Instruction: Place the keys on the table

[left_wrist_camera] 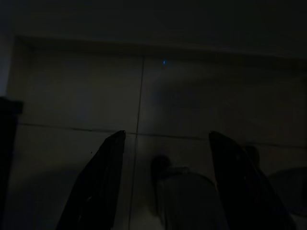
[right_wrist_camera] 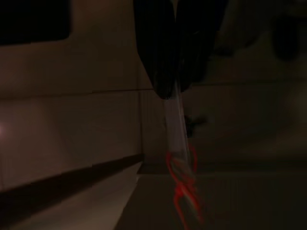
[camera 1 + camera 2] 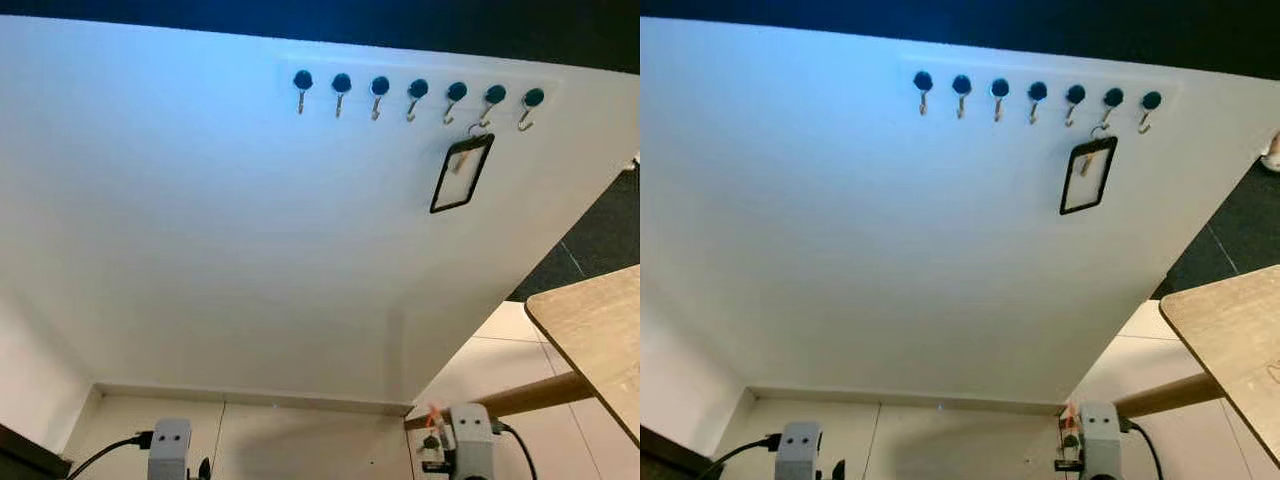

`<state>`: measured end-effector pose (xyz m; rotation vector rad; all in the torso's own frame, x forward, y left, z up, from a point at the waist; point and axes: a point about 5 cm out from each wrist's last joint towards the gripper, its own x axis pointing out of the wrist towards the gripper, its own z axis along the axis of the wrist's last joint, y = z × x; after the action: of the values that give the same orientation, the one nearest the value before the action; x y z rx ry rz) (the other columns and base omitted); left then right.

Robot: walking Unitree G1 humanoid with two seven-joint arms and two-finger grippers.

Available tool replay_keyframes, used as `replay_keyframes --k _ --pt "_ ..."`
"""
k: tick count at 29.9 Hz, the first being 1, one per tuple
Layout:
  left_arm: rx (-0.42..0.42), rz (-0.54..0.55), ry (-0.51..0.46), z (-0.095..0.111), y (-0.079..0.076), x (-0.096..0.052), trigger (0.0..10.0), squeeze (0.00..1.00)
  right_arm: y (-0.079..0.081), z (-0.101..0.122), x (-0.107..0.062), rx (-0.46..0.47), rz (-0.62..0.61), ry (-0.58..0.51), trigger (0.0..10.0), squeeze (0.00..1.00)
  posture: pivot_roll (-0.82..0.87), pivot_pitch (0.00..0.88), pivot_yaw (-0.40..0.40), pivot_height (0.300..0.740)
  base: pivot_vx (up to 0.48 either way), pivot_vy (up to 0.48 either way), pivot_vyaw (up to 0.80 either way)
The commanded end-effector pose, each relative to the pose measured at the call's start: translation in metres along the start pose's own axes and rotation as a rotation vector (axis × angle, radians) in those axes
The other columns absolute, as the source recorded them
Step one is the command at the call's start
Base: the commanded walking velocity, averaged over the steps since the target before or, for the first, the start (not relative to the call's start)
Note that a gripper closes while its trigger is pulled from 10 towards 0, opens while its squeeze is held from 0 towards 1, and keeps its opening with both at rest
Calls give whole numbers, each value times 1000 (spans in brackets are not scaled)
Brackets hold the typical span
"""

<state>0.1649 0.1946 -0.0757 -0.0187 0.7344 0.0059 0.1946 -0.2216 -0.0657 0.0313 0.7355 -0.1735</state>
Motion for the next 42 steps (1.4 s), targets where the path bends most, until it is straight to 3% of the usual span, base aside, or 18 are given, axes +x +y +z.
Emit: replay_keyframes --k 1,9,21,42 --pt "-14 -23 12 -5 -7 0 10000 0 -3 -7 -2 40 -9 20 10000 0 25 68 -37 740 0 0 0" --pt "10 -24 -20 1 -11 3 10000 0 7 -10 -3 29 39 23 10000 0 17 58 -34 740 0 0 0" --pt "-4 -36 -28 0 -13 3 10000 0 10 -13 -3 27 51 40 10000 0 23 61 -38 740 0 0 0" --pt "16 -34 -38 -3 -11 1 10000 0 20 -16 -4 2 97 55 10000 0 32 69 -36 740 0 0 -762"
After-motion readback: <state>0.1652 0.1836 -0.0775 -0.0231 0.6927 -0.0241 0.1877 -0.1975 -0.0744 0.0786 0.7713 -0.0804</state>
